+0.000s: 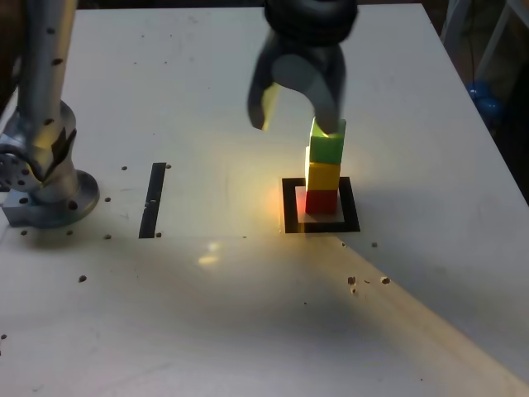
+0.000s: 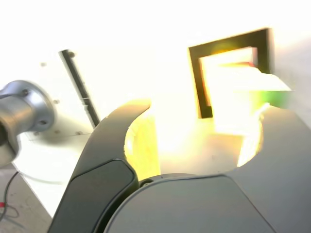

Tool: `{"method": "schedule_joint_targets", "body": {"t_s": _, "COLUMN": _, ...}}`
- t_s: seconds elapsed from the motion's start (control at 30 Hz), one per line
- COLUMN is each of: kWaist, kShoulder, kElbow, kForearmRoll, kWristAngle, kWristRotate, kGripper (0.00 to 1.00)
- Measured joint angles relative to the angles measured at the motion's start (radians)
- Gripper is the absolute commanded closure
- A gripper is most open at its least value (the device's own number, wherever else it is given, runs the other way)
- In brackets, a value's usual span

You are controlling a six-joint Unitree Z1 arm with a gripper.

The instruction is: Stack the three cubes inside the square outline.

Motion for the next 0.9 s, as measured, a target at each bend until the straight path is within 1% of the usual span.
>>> {"method": "schedule_joint_targets", "body": {"t_s": 0.17, "kWaist": 0.002, "kShoulder": -0.133, "kElbow": 0.177, "kForearmRoll": -0.025, "kWristAngle": 0.014, "kWristRotate": -0.064, "kGripper": 0.00}}
{"method": "schedule_joint_targets", "body": {"t_s": 0.37, "kWaist": 0.007, "kShoulder": -0.287, "kElbow": 0.388, "kForearmRoll": -0.112, "kWristAngle": 0.016, "kWristRotate": -0.111, "kGripper": 0.00}}
{"method": "schedule_joint_targets", "body": {"t_s": 0.43, "kWaist": 0.011, "kShoulder": -0.306, "kElbow": 0.457, "kForearmRoll": -0.134, "kWristAngle": 0.012, "kWristRotate": -0.115, "kGripper": 0.00}}
{"method": "schedule_joint_targets", "body": {"t_s": 0.53, "kWaist": 0.024, "kShoulder": -0.328, "kElbow": 0.558, "kForearmRoll": -0.211, "kWristAngle": 0.000, "kWristRotate": -0.126, "kGripper": 0.00}}
{"method": "schedule_joint_targets", "body": {"t_s": 0.63, "kWaist": 0.048, "kShoulder": -0.384, "kElbow": 0.666, "kForearmRoll": -0.284, "kWristAngle": -0.009, "kWristRotate": -0.128, "kGripper": 0.00}}
{"method": "schedule_joint_targets", "body": {"t_s": 0.8, "kWaist": 0.071, "kShoulder": -0.401, "kElbow": 0.838, "kForearmRoll": -0.367, "kWristAngle": -0.019, "kWristRotate": -0.128, "kGripper": 0.00}}
{"method": "schedule_joint_targets", "body": {"t_s": 0.9, "kWaist": 0.083, "kShoulder": -0.410, "kElbow": 0.945, "kForearmRoll": -0.416, "kWristAngle": -0.034, "kWristRotate": -0.126, "kGripper": 0.00}}
